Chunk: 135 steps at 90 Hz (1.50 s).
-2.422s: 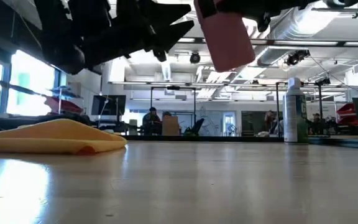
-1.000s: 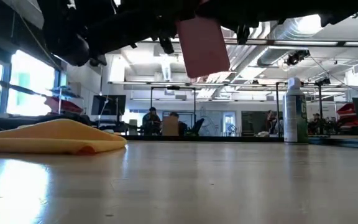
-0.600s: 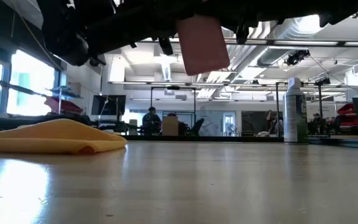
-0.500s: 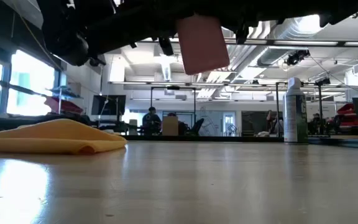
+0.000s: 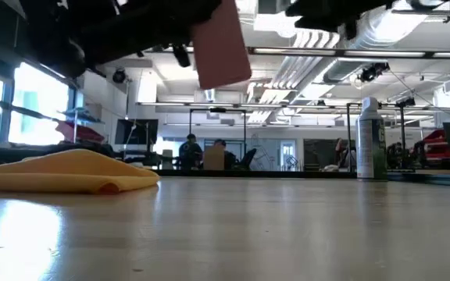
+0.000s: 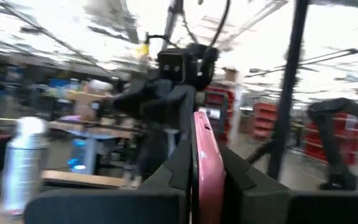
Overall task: Apply microfiber cloth
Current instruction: Spray the pink cellphone with the spray bottle
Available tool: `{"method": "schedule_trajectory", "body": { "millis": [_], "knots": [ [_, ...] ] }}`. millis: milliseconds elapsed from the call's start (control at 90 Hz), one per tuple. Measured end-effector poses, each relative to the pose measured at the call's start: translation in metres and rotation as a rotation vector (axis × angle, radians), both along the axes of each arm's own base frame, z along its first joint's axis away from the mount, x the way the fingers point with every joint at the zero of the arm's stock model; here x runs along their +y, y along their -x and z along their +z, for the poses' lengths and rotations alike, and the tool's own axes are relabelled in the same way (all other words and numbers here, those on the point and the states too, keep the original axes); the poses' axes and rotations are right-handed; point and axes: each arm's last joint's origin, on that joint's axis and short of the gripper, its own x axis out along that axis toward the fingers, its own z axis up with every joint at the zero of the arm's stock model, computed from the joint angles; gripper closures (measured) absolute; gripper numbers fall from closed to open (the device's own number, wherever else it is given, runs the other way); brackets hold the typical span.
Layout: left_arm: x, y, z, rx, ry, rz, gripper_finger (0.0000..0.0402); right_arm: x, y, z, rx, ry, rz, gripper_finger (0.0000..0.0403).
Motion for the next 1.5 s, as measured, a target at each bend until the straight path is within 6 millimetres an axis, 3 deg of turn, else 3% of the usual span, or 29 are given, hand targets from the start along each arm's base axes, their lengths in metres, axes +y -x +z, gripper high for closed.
{"method": "schedule_trajectory", "body": {
  "millis": [211, 589, 689, 944, 1144, 1500],
  "knots": [
    [0.0, 0.013, 0.004, -0.019, -0.003, 0.04, 0.0387, -0.033, 0.037, 0.027, 0.045, -0.053, -0.199, 0.0238],
    [0.0, 0.012, 0.002, -0.001, -0.002, 0.041, 0.0387, -0.095, 0.066, 0.063, 0.319, -0.331, -0.703, 0.0238],
    [0.0, 0.012, 0.002, 0.0, -0.002, 0.041, 0.0387, -0.112, 0.071, 0.058, 0.338, -0.411, -0.833, 0.0238],
    [0.0, 0.012, 0.002, 0.004, -0.002, 0.041, 0.0387, -0.154, 0.078, 0.03, 0.428, -0.528, -0.978, 0.0238],
    [0.0, 0.012, 0.001, 0.008, -0.002, 0.039, 0.0387, -0.179, 0.091, 0.015, 0.377, -0.642, -0.963, 0.0238],
    [0.0, 0.012, 0.001, 0.013, -0.001, 0.039, 0.0387, -0.182, 0.088, 0.013, 0.328, -0.653, -0.981, 0.0238]
  ]
}}
